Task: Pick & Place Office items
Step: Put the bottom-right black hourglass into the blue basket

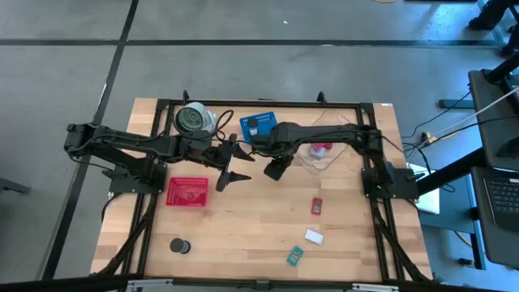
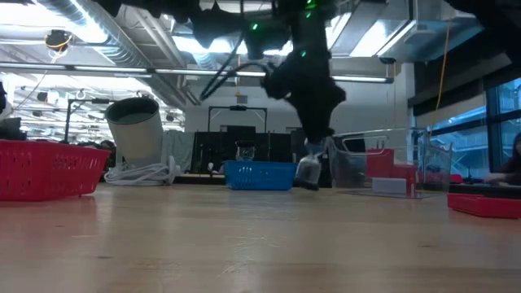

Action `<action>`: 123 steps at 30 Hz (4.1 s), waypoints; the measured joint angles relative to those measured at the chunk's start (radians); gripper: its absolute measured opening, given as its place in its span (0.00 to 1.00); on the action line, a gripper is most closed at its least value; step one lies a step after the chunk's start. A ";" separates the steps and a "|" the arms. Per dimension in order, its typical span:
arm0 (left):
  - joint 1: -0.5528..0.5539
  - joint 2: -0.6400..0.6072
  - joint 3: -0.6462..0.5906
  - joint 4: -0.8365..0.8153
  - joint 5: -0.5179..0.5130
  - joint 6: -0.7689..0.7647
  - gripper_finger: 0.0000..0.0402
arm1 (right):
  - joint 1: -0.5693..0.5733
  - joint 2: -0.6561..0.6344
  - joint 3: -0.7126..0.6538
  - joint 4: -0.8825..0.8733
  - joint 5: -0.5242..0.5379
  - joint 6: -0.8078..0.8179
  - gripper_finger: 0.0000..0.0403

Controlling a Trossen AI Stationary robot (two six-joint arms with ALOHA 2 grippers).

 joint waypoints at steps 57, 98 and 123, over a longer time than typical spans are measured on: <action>0.004 0.390 -0.001 0.412 -0.229 0.289 0.73 | 0.362 -0.528 0.213 -0.216 0.490 0.251 0.70; 0.183 0.817 0.142 0.704 -0.183 -0.005 0.77 | 0.377 -0.517 0.212 -0.216 0.483 0.153 0.70; 0.175 0.758 0.142 0.580 -0.146 -0.012 0.77 | 0.377 -0.517 0.212 -0.216 0.482 0.176 0.70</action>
